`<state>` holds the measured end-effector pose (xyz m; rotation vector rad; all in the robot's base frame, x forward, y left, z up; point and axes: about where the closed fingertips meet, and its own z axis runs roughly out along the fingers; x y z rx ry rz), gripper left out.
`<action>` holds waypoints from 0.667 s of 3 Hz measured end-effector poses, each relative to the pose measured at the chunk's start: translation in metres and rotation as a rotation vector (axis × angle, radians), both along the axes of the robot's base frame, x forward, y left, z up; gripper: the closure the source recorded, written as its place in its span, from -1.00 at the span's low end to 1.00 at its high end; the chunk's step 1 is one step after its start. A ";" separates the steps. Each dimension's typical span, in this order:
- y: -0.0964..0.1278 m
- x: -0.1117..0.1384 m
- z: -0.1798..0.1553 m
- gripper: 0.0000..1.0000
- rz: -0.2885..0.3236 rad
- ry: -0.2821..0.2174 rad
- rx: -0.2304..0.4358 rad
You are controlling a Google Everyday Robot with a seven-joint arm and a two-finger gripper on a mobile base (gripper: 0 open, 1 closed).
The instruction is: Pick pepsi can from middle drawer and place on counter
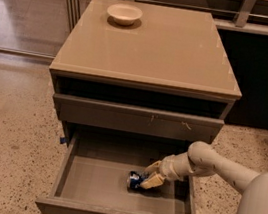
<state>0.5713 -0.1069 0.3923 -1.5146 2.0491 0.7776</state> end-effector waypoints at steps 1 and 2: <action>-0.010 -0.007 0.041 1.00 -0.061 -0.100 0.034; -0.034 -0.032 0.103 1.00 -0.163 -0.221 0.030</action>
Offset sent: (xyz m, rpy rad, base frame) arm -0.0748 -0.0741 0.1924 0.0046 -0.3838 -0.2992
